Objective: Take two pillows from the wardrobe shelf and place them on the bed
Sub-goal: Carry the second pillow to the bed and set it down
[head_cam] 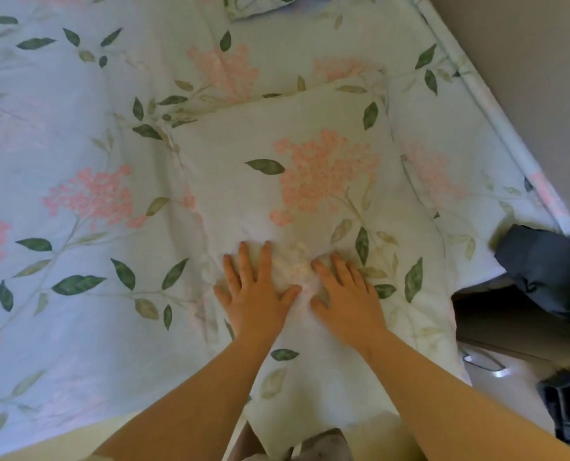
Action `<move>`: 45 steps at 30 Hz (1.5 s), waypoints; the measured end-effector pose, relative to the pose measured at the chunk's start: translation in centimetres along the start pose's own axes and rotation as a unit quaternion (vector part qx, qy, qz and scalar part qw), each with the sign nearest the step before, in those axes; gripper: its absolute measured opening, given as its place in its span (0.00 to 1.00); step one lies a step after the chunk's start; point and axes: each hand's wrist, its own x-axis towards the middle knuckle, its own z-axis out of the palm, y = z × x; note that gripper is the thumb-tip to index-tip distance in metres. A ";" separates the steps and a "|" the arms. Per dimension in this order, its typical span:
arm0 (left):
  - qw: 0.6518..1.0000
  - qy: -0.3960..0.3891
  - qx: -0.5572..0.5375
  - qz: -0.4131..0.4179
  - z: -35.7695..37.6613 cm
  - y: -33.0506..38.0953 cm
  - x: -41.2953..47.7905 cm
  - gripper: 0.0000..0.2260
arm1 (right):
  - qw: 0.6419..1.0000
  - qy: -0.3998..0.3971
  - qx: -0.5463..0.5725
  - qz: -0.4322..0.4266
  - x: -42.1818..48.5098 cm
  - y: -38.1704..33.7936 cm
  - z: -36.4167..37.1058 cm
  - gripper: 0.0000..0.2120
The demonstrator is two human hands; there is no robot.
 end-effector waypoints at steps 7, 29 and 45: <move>0.969 0.020 -0.195 -0.149 1.9 1.7 -1.1 0.40 | 0.998 0.054 -0.037 0.010 -1.0 2.8 0.3 0.28; 0.931 0.131 -0.312 -0.137 1.6 1.9 -1.9 0.28 | 0.980 0.120 0.147 0.061 0.5 6.1 -1.2 0.28; 0.871 0.242 -0.421 -0.068 -13.8 2.7 -2.2 0.18 | 0.929 0.289 0.229 0.039 -3.4 -2.4 -12.3 0.13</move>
